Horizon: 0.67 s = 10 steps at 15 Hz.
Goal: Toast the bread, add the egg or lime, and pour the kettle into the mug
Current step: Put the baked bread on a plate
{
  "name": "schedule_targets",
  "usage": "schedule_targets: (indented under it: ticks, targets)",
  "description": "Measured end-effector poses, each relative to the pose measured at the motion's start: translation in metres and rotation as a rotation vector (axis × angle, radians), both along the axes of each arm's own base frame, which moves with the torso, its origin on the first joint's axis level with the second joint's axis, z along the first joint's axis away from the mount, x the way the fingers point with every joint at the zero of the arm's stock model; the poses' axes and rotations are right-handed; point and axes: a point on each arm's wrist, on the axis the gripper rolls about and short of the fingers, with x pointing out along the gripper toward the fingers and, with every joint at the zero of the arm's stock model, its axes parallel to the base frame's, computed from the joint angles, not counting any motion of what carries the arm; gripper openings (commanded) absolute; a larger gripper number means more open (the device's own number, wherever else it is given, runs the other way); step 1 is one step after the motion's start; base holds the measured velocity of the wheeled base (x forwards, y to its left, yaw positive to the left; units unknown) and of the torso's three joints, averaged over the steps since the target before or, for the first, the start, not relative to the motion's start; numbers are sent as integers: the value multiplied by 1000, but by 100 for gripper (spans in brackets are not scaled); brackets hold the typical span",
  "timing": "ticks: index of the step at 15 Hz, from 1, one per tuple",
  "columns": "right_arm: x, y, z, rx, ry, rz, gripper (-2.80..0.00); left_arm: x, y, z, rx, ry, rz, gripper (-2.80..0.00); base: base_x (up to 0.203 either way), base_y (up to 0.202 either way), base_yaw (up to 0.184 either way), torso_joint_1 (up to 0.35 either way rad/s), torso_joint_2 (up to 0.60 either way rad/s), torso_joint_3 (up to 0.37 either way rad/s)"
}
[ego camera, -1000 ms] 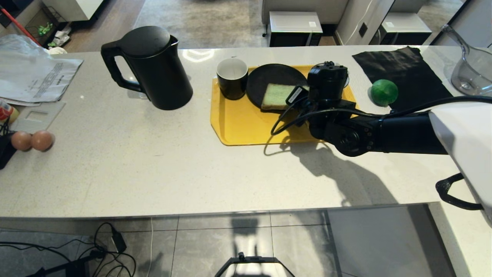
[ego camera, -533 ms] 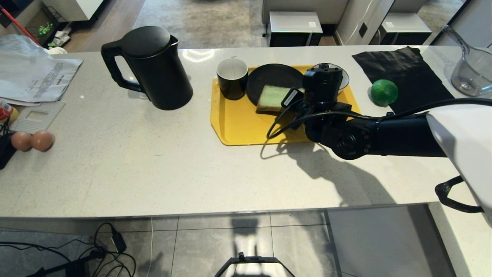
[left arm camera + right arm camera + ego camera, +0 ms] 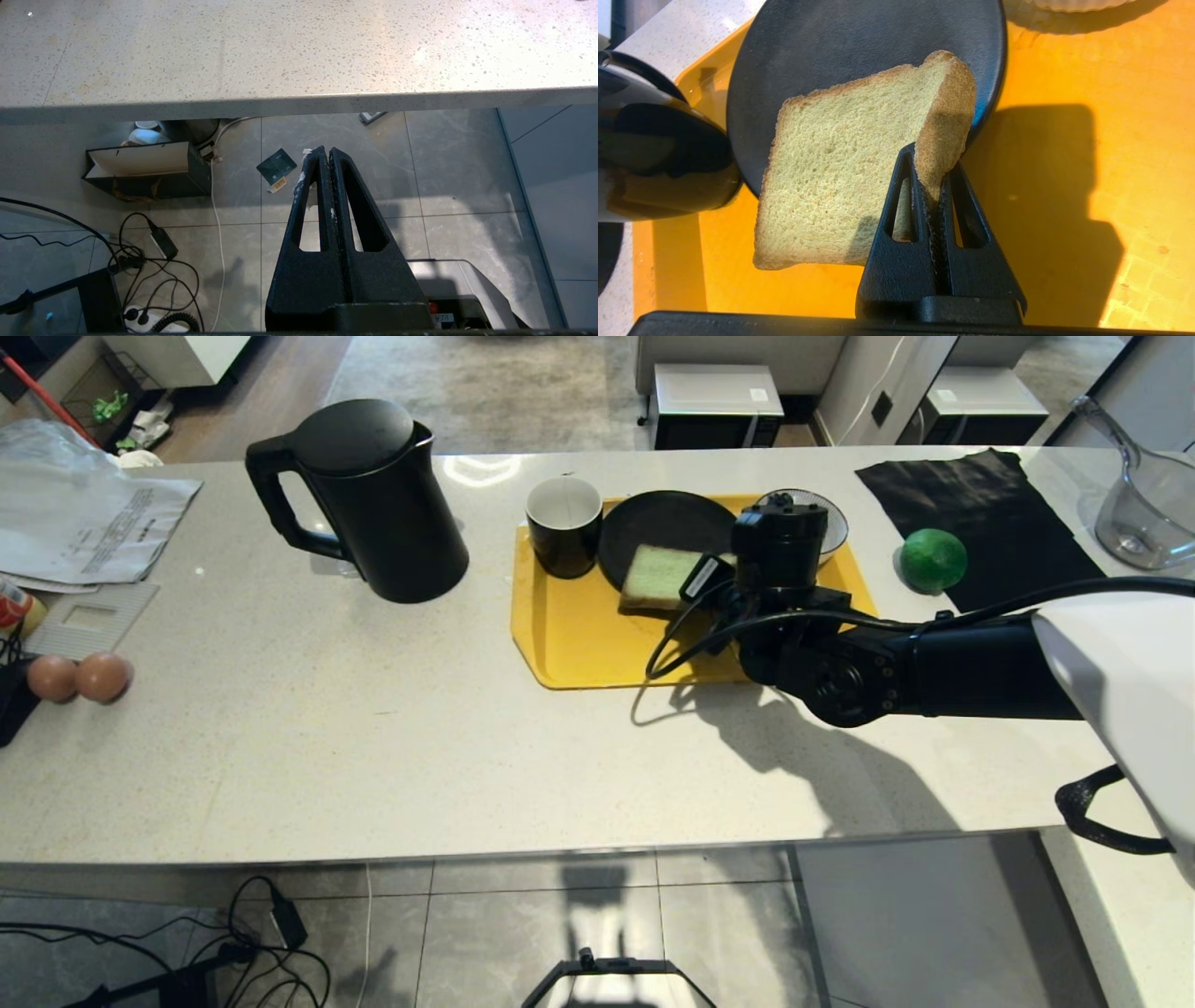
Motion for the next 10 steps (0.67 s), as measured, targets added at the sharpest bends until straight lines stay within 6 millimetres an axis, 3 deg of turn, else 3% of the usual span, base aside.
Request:
schedule_targets:
  ticks: [1,10]
  targets:
    - [-1,2,1,2,-2,5,0,0,0,0,0,0,0,-280,0,0,0,0,0,0]
    - [-4,8,-2,-4,5,32,0,0,0,0,0,0,0,-280,0,0,0,0,0,0]
